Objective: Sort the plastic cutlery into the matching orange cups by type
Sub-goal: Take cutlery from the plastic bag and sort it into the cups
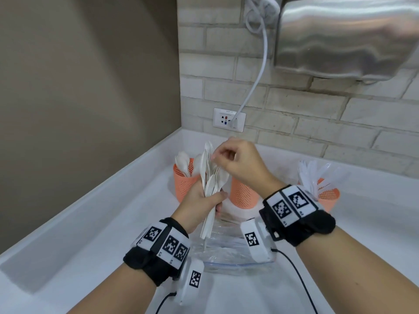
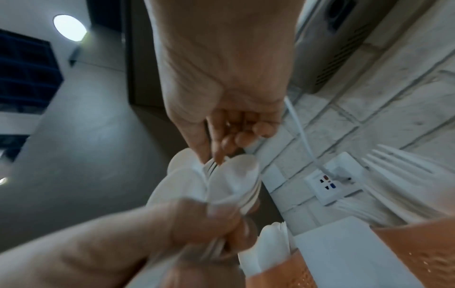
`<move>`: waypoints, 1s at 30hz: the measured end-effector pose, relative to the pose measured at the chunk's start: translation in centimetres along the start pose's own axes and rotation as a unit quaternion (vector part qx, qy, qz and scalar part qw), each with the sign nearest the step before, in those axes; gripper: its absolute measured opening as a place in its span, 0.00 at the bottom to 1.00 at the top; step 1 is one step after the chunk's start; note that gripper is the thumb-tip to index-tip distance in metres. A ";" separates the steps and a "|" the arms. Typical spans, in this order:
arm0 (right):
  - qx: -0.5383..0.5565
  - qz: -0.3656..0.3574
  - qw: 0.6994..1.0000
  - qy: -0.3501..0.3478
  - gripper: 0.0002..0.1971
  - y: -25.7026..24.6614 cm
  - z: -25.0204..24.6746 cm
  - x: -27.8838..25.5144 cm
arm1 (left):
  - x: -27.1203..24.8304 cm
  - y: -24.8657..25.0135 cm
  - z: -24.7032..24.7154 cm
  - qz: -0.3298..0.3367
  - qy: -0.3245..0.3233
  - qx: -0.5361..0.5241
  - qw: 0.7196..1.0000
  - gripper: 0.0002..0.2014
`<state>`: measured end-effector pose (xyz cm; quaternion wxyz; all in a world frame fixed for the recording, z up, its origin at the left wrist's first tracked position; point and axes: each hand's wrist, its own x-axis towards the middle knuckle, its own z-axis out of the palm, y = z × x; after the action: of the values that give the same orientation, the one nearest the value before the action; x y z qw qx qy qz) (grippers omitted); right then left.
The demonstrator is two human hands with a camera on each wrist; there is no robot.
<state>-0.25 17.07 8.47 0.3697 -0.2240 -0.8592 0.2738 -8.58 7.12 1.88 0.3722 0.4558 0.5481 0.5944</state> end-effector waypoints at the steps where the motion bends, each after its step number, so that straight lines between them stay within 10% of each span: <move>1: -0.045 0.015 0.999 -0.018 0.04 -0.3 0.5 -0.3 | 0.1 0.0 0.1 0.001 0.005 0.001 1.000 0.04; 8: -0.107 0.049 0.993 -0.029 0.07 -1.6 1.0 -0.9 | -0.2 -0.4 0.4 0.005 -0.002 0.006 1.000 0.13; 14: 0.095 -0.010 0.979 0.183 0.09 -3.6 -1.6 0.6 | -0.4 -0.7 0.2 -0.017 -0.023 -0.034 0.999 0.02; 19: 0.016 -0.047 0.962 0.268 0.08 -0.6 -4.7 1.4 | -0.4 -0.8 -0.3 -0.035 -0.022 -0.086 0.995 0.05; 30: -0.265 0.244 0.933 0.006 0.12 10.4 -2.0 -2.6 | -0.3 -0.4 -0.3 -0.050 -0.012 -0.137 0.989 0.03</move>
<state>4.85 23.95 1.67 0.2240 -0.5178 -0.8174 0.1167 -8.80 6.82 1.49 0.4666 0.3800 0.4790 0.6391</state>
